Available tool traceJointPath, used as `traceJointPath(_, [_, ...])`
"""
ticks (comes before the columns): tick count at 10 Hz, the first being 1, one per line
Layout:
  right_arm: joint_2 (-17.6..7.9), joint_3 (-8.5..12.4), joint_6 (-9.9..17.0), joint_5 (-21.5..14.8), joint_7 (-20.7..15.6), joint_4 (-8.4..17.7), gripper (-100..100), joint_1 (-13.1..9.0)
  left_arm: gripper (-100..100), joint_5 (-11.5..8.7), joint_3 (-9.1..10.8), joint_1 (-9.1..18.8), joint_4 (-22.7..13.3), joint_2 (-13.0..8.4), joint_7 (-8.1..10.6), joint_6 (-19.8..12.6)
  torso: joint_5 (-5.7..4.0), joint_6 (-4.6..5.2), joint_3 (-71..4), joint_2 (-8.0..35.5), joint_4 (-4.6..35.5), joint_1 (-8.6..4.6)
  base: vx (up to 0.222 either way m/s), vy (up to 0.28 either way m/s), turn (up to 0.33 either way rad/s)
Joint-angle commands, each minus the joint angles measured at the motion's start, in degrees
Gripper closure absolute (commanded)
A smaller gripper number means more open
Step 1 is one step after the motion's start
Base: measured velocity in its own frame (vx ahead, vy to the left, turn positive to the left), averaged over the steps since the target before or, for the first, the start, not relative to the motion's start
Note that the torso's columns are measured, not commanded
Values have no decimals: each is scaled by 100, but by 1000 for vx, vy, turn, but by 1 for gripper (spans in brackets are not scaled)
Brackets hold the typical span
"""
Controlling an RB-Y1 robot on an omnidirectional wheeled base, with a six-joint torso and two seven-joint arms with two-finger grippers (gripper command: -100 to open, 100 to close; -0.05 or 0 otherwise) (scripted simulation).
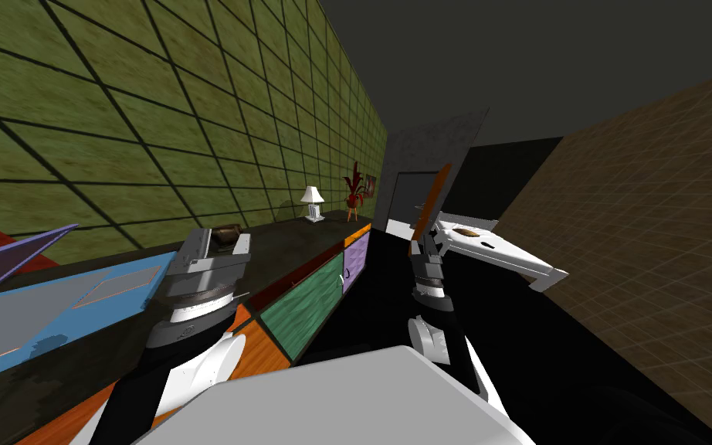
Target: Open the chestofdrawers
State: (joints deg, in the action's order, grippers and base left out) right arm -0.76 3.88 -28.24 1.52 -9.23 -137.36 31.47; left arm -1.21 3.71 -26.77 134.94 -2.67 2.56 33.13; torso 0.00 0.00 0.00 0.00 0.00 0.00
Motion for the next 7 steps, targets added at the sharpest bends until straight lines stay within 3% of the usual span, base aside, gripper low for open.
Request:
traceJointPath(1, [0,0,0,0,0,0,0,0,0,0,0,0,0,0,0,0,0,0,-467,232,235,0,0,0,0])
traceJointPath(7, [0,0,0,0,0,-2,0,0,0,0,0,0,1,0,0,0,0,0,-5381,2693,2691,0,0,0,0])
